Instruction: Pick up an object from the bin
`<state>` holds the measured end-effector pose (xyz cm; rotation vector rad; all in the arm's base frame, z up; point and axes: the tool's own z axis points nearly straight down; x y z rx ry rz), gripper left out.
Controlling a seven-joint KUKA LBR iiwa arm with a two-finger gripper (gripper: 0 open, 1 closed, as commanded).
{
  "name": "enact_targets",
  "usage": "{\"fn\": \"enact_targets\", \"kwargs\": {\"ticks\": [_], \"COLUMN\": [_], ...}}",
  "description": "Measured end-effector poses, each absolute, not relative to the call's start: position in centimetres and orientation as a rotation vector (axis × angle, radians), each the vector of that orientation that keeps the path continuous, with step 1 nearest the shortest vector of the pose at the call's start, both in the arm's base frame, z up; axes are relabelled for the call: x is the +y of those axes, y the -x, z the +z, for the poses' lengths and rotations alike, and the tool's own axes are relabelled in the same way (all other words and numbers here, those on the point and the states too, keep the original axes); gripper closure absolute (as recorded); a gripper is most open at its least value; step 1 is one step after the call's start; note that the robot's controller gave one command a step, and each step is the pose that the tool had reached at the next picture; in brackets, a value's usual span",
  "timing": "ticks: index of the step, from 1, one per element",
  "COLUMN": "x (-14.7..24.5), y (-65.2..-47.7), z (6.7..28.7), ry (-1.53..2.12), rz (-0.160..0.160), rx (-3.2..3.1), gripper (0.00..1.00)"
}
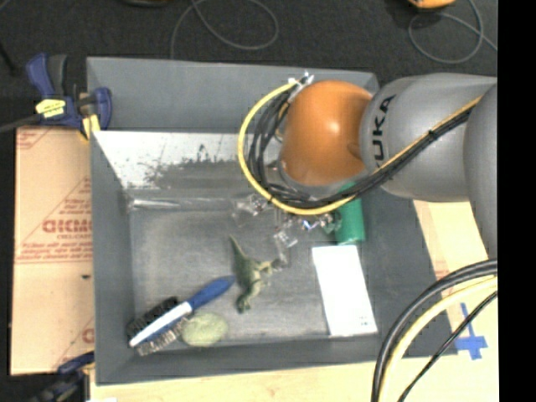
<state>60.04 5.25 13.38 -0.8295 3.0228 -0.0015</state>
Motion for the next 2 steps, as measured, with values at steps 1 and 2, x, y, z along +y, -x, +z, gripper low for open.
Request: {"fn": "enact_targets", "kwargs": {"ticks": [1,2], "x": [6.1,5.1], "y": [-60.0,-57.7], "z": [9.2,7.7], "ry": [1.254,1.574], "rz": [-0.004,-0.020], "rx": [2.880,2.701], "gripper": [0.00,1.00]}}
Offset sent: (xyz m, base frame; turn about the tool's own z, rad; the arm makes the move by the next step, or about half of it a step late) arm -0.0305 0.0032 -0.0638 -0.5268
